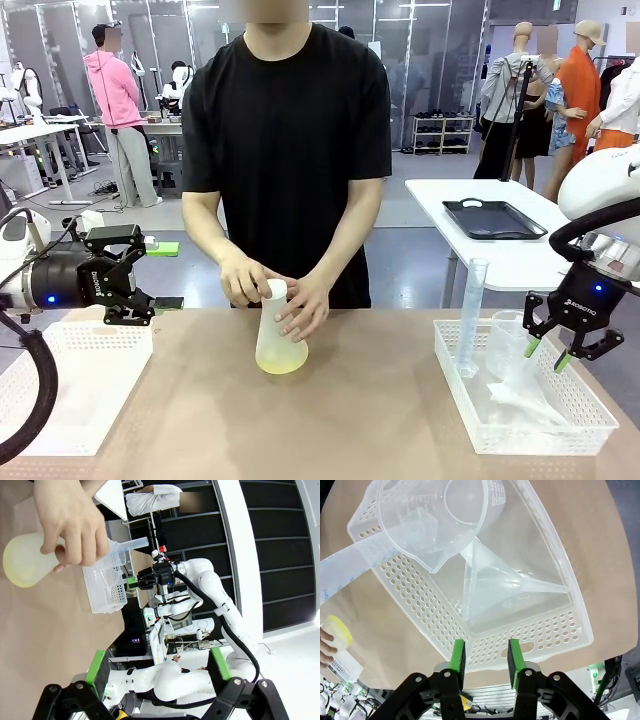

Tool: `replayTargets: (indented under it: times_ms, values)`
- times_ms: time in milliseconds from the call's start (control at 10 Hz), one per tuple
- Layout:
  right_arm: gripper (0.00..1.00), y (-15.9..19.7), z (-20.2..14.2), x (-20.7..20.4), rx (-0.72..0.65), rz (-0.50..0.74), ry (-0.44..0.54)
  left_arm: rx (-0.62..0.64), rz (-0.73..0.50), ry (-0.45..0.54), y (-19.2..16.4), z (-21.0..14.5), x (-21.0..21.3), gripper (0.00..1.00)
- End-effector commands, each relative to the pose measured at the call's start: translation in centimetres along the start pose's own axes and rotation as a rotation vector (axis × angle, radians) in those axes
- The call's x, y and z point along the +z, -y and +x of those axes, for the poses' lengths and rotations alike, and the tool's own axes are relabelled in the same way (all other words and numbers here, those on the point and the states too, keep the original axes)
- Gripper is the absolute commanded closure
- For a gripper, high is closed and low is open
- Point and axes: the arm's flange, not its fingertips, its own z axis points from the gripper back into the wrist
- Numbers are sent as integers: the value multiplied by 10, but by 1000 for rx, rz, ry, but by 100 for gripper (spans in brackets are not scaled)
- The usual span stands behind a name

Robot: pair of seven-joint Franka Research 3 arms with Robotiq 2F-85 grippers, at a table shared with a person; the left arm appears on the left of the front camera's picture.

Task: Prepare the solutions needed for the experiment.
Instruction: When the human places the Big flask in the center of the table, pick up the Big flask and place it in the left Organizing basket.

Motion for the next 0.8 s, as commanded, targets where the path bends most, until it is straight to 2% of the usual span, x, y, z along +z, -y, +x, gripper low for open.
replayTargets:
  times_ms: [0, 700]
  values:
    - [55, 0, 0, -1, -2, 0, -3, -6, 3, 2, 2, 0, 1, 0]
    - [55, 0, 0, -1, -2, 0, -3, -6, 3, 2, 2, 0, 1, 0]
